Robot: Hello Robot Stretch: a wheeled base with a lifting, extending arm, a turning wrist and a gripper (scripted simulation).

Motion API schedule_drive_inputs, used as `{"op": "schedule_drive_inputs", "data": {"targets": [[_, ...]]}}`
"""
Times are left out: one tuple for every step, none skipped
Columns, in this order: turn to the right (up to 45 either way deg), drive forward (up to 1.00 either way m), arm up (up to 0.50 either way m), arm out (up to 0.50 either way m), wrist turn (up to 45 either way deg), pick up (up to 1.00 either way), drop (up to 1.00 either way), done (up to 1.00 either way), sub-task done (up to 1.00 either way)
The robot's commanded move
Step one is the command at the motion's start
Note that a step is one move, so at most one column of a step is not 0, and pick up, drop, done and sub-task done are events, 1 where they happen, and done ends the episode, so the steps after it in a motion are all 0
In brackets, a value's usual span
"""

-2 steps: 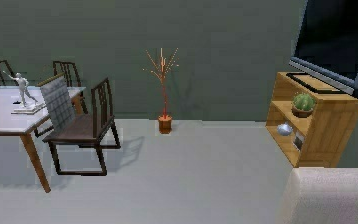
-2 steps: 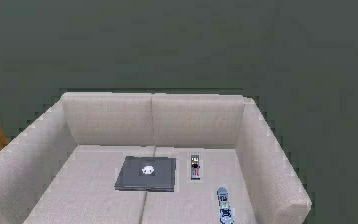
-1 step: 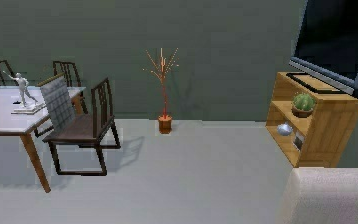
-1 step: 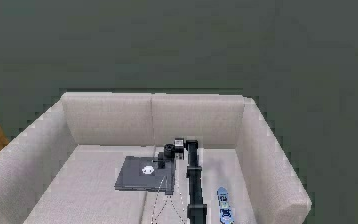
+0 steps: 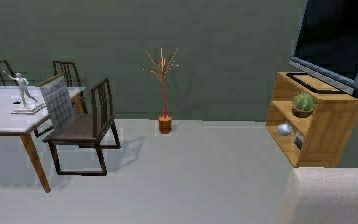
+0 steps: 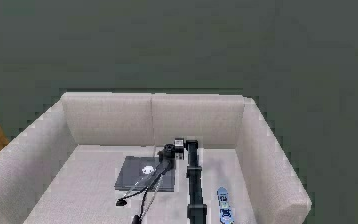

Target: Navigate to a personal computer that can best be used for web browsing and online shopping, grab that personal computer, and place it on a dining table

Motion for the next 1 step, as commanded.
{"op": "schedule_drive_inputs", "data": {"targets": [[0.0,0.0,0.0,0.0,45.0,0.0,0.0,0.0,0.0]]}}
